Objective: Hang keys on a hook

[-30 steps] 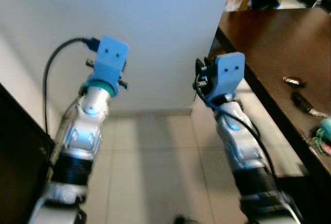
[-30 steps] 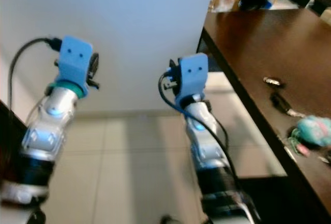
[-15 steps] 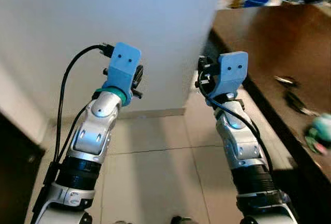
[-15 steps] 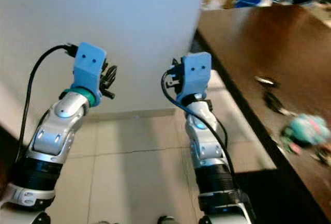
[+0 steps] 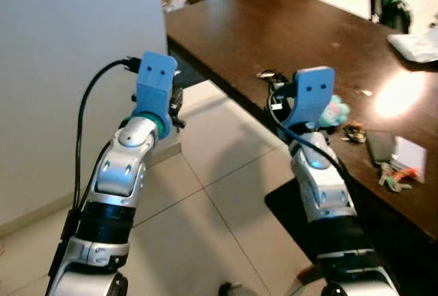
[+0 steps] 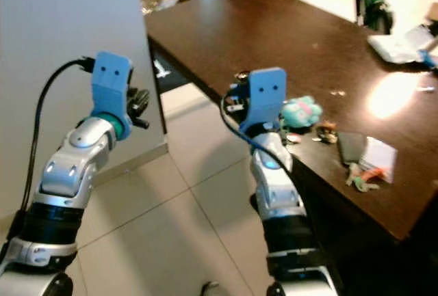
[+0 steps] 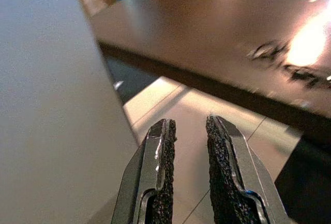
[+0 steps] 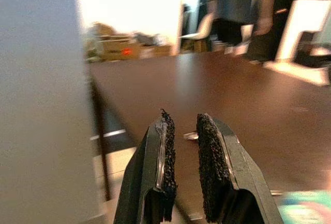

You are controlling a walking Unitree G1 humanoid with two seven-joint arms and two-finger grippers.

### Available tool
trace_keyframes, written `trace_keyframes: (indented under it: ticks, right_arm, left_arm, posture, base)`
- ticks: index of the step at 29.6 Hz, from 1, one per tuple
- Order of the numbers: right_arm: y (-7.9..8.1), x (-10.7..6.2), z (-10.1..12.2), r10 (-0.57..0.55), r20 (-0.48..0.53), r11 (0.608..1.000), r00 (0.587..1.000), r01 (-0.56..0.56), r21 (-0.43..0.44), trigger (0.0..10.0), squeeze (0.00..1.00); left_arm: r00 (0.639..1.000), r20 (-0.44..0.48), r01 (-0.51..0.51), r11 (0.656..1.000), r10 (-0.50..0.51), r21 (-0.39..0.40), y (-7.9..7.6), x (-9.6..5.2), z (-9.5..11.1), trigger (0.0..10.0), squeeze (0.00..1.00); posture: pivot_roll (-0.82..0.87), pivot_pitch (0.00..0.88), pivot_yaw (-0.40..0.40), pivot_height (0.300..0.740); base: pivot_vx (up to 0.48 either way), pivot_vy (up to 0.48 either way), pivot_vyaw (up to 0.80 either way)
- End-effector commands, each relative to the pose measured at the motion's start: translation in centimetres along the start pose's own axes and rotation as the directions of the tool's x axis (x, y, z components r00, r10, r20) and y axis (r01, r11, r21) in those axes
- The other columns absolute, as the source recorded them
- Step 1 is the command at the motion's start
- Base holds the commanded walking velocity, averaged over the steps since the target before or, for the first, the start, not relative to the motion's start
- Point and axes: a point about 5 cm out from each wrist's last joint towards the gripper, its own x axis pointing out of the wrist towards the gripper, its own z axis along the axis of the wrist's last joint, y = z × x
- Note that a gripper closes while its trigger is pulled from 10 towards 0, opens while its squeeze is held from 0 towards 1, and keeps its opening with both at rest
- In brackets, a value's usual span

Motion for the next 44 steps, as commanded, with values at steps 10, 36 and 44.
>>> trace_keyframes:
  ticks: [10, 36, 44]
  right_arm:
    - [0.6, -0.2, -0.5, 0.01, -0.017, 1.0, 1.0, -0.01, 0.019, 10.0, 0.0]
    - [0.5, 0.1, -0.2, 0.021, -0.012, 1.0, 1.0, -0.021, 0.007, 10.0, 0.0]
    - [0.5, 0.2, -0.2, 0.018, -0.012, 1.0, 1.0, -0.018, 0.005, 10.0, 0.0]
  left_arm:
    - [1.0, 0.005, -0.025, 0.999, 0.024, 0.023, 1.3, -0.2, 0.1, 10.0, 0.0]
    - [0.947, -0.088, 0.315, 0.947, -0.308, 0.072, -1.9, -1.4, -0.7, 10.0, 0.0]
    - [0.941, -0.097, 0.333, 0.938, -0.324, 0.098, -2.0, -1.6, -1.0, 10.0, 0.0]
  posture:
    - [0.08, 0.0, 0.089, 0.74]
    - [0.08, 0.0, 0.083, 0.74]
    - [0.08, 0.0, 0.088, 0.74]
  base:
    - [0.0, 0.0, -0.8]
    - [0.0, 0.0, -0.8]
    - [0.0, 0.0, -0.8]
